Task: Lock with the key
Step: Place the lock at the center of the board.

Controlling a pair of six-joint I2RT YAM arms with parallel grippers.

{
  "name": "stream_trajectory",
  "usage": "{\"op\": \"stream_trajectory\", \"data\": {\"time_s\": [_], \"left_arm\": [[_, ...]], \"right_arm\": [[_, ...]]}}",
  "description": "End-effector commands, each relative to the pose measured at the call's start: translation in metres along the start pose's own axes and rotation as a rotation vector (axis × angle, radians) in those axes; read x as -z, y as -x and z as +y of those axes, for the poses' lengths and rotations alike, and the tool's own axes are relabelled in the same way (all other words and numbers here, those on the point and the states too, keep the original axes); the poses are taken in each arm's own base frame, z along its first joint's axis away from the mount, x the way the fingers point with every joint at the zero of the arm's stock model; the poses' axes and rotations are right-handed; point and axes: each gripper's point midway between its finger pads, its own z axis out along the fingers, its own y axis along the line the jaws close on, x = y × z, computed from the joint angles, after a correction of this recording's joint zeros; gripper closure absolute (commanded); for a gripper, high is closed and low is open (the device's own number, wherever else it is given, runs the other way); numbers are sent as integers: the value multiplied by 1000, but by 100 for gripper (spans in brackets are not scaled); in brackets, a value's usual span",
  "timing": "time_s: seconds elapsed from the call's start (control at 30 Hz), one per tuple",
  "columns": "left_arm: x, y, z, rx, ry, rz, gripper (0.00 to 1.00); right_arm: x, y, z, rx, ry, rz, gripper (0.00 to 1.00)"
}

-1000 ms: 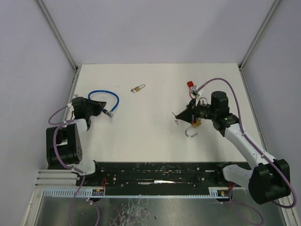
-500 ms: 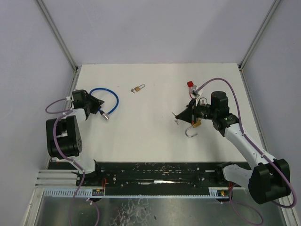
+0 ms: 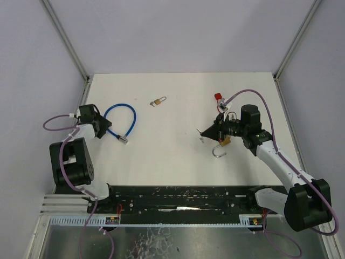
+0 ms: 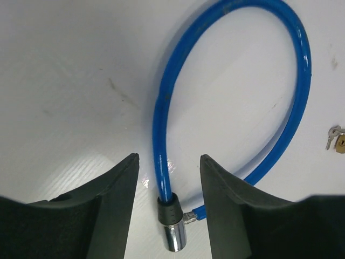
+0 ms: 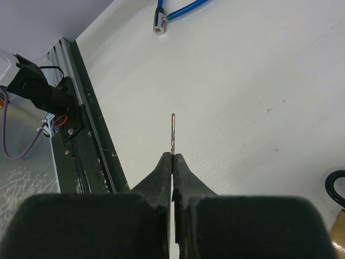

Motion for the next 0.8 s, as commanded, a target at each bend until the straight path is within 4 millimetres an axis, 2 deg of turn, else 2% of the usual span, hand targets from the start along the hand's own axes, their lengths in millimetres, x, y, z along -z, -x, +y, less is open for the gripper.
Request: {"op": "stream_trajectory", "data": {"time_s": [0.0, 0.07, 0.13, 0.23, 0.3, 0.4, 0.53, 0.67, 0.77], "left_arm": [[28, 32, 6, -27, 38, -112, 50], [41, 39, 3, -20, 22, -155, 45], [56, 47, -2, -7, -3, -201, 34], [78, 56, -10, 29, -50, -270, 2], [94, 61, -23, 33, -136, -303, 0], [112, 56, -55, -12, -339, -294, 0], [147, 57, -88, -22, -559, -344, 0], [173, 54, -101, -20, -664, -363, 0], [183, 47, -104, -24, -702, -339, 0]], "right_arm": [[-1, 11, 3, 30, 20, -33, 100], [-2, 11, 2, 21, 24, -33, 100], [-3, 11, 2, 10, 30, -35, 100], [-6, 11, 1, -17, 40, -35, 100], [-9, 11, -1, -37, 45, -34, 99], [-15, 12, -5, -74, 56, -28, 99], [-27, 14, -13, -118, 64, -11, 98], [-49, 14, -19, -162, 94, 50, 96], [-75, 13, -20, -207, 138, 124, 99]]}}
